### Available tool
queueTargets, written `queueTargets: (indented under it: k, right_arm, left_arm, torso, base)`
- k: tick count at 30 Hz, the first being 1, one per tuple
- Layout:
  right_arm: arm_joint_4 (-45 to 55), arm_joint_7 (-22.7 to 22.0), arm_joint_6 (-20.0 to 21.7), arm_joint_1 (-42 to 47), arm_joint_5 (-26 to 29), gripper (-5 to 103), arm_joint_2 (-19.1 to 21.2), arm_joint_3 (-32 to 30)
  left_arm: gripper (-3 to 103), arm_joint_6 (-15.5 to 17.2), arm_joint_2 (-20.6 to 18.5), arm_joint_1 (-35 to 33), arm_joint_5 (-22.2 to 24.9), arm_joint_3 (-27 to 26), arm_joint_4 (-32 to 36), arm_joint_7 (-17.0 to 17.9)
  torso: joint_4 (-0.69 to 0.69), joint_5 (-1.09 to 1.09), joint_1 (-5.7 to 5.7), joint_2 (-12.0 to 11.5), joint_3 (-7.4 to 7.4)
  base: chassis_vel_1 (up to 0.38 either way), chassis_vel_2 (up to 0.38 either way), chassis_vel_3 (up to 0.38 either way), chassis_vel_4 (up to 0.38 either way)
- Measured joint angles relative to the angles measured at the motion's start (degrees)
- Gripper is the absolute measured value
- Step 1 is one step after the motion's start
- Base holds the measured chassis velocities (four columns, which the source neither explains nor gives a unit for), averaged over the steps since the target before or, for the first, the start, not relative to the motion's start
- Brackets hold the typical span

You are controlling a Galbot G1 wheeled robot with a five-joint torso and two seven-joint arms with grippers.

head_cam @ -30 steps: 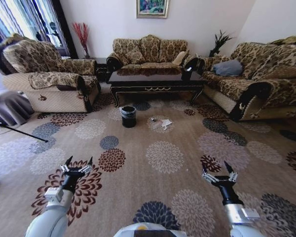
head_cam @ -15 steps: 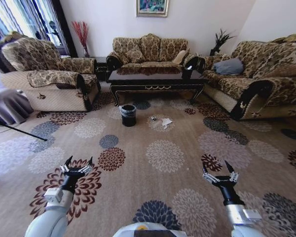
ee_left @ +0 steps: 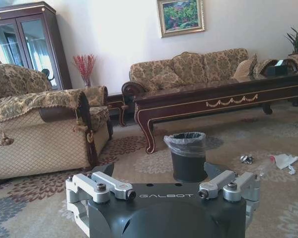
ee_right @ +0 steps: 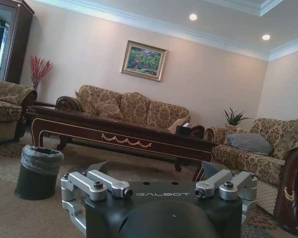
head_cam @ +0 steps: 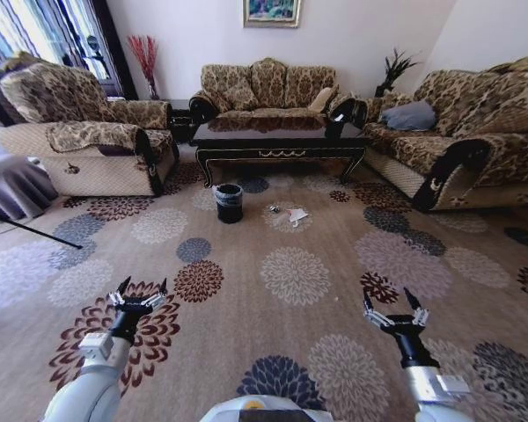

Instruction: Move to the front of the table and pick up the trash from the floor, then place it into the trash bin.

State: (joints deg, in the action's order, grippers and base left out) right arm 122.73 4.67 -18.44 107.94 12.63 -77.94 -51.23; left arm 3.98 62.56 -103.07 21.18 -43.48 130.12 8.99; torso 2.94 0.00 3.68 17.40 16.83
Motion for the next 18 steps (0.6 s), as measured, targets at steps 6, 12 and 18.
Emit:
queueTargets:
  k: [6,12,18]
  right_arm:
    - [0.12,0.0,-0.11,0.27,0.21,100,0.01,-0.3]
    - [0.22,0.0,-0.15,0.31,0.2,100,-0.09,-0.37]
    - [-0.03,0.0,-0.15,0.21,-0.11,100,-0.4,-0.12]
  left_arm:
    - [100,0.08,0.29,-0.22,0.04,0.03,0.02,0.03]
    - [100,-0.03,0.35,-0.24,0.14,-0.01,-0.3,-0.01]
    - [100,-0.24,0.63,-0.11,0.17,0.14,-0.74,-0.06]
  torso:
    - [-0.01,0.0,-0.35,-1.07,-0.74]
    - [0.0,-0.01,-0.72,-2.44,-1.74]
    - [0.0,0.0,-1.21,-3.81,-2.61]
  base:
    - [0.0,0.0,0.0,0.0]
    - [0.0,0.0,0.0,0.0]
    - [0.0,0.0,0.0,0.0]
